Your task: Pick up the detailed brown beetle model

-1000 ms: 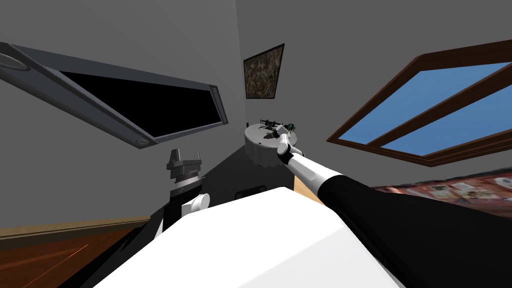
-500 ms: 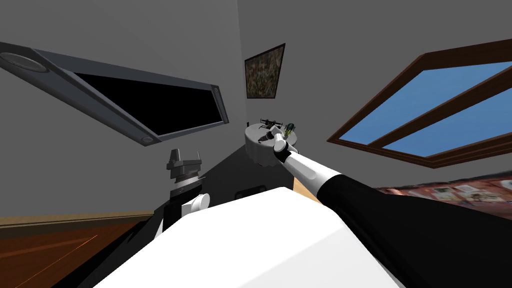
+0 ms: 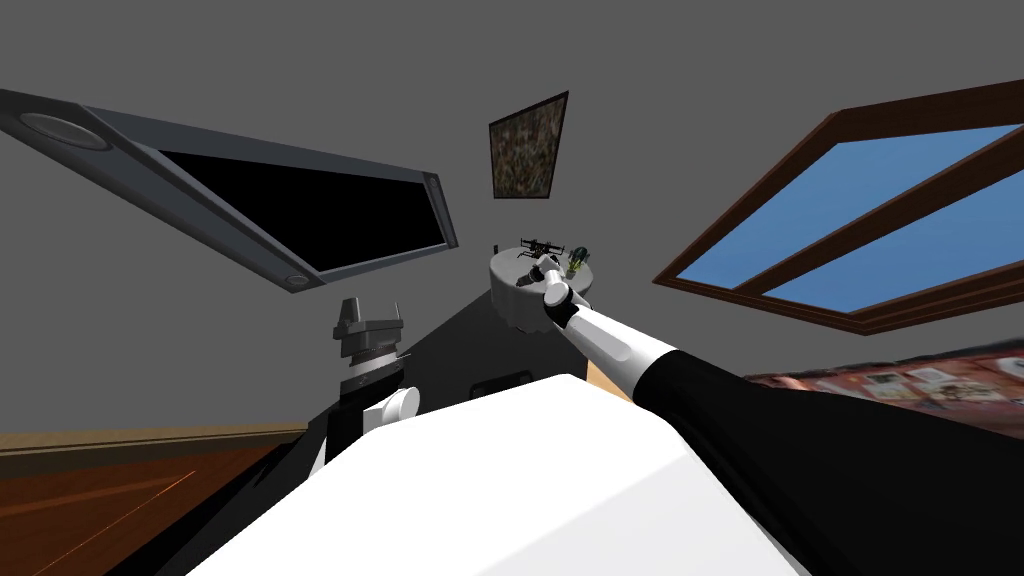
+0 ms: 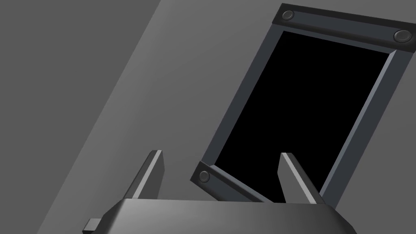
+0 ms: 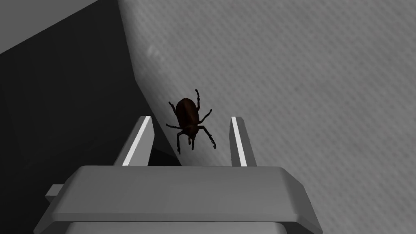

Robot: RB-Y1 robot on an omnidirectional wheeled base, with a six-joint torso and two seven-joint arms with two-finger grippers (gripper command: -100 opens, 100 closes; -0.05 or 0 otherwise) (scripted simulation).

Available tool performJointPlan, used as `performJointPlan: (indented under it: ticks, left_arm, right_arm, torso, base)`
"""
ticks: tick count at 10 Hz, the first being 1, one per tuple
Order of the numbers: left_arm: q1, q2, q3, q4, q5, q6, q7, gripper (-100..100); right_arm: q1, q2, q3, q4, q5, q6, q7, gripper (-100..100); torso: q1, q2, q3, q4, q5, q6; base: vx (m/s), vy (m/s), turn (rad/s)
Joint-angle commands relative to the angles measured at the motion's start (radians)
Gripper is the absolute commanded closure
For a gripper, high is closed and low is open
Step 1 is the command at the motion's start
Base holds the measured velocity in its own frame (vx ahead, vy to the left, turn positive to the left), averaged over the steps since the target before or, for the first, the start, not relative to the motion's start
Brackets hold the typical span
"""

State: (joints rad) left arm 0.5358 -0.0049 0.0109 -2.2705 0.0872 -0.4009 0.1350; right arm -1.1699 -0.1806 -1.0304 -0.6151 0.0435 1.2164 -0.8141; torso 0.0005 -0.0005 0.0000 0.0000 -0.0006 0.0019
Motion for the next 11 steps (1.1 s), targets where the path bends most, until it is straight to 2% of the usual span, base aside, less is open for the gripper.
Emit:
performJointPlan:
  ticks: [1,4,5,6,7,8,9,10,11]
  left_arm:
    - [0.0,0.0,0.0,0.0,0.0,0.0,0.0,0]
    - [0.0,0.0,0.0,0.0,0.0,0.0,0.0,0]
    - [0.0,0.0,0.0,0.0,0.0,0.0,0.0,0]
    - [0.0,0.0,0.0,0.0,0.0,0.0,0.0,0]
    - [0.0,0.0,0.0,0.0,0.0,0.0,0.0,0]
    - [0.0,0.0,0.0,0.0,0.0,0.0,0.0,0]
    - [0.0,0.0,0.0,0.0,0.0,0.0,0.0,0]
    - [0.0,0.0,0.0,0.0,0.0,0.0,0.0,0]
    - [0.0,0.0,0.0,0.0,0.0,0.0,0.0,0]
  right_arm:
    - [0.0,0.0,0.0,0.0,0.0,0.0,0.0,100]
    - [-0.002,0.001,0.002,0.001,0.001,0.002,0.003,100]
    - [-0.002,0.001,0.002,0.001,0.001,0.003,0.003,0]
    - [0.048,-0.049,0.052,-0.049,-0.049,-0.034,-0.047,100]
    - [0.086,-0.065,0.078,-0.094,-0.079,-0.034,-0.063,100]
    - [0.094,-0.103,0.109,-0.118,-0.108,-0.034,-0.076,100]
    - [0.094,-0.112,0.136,-0.134,-0.134,-0.034,-0.076,100]
    - [0.094,-0.112,0.136,-0.134,-0.149,-0.034,-0.076,100]
    - [0.138,-0.161,0.183,-0.177,-0.184,-0.071,-0.132,100]
  torso:
    - [0.0,0.0,0.0,0.0,0.0,0.0]
    - [-0.003,-0.002,-0.002,-0.001,-0.002,0.002]
    - [-0.003,-0.002,-0.002,-0.002,-0.002,0.002]
    - [-0.003,-0.002,-0.002,-0.002,-0.002,0.002]
    - [-0.004,-0.006,-0.004,-0.002,-0.002,0.006]
    - [-0.005,-0.008,-0.005,-0.002,-0.002,0.006]
    - [-0.005,-0.007,-0.005,-0.002,-0.002,0.004]
    - [-0.005,-0.006,-0.003,-0.001,-0.002,0.003]
    - [-0.005,-0.003,-0.002,-0.002,-0.003,0.002]
  base:
    - [0.0,0.0,0.0]
    - [-0.001,0.0,0.004]
    - [0.0,0.0,0.0]
    - [0.075,0.041,-0.086]
    - [0.105,0.048,-0.111]
    - [0.073,0.024,-0.015]
    - [0.029,0.001,0.016]
    - [0.004,-0.01,0.012]
    - [0.074,0.048,-0.082]
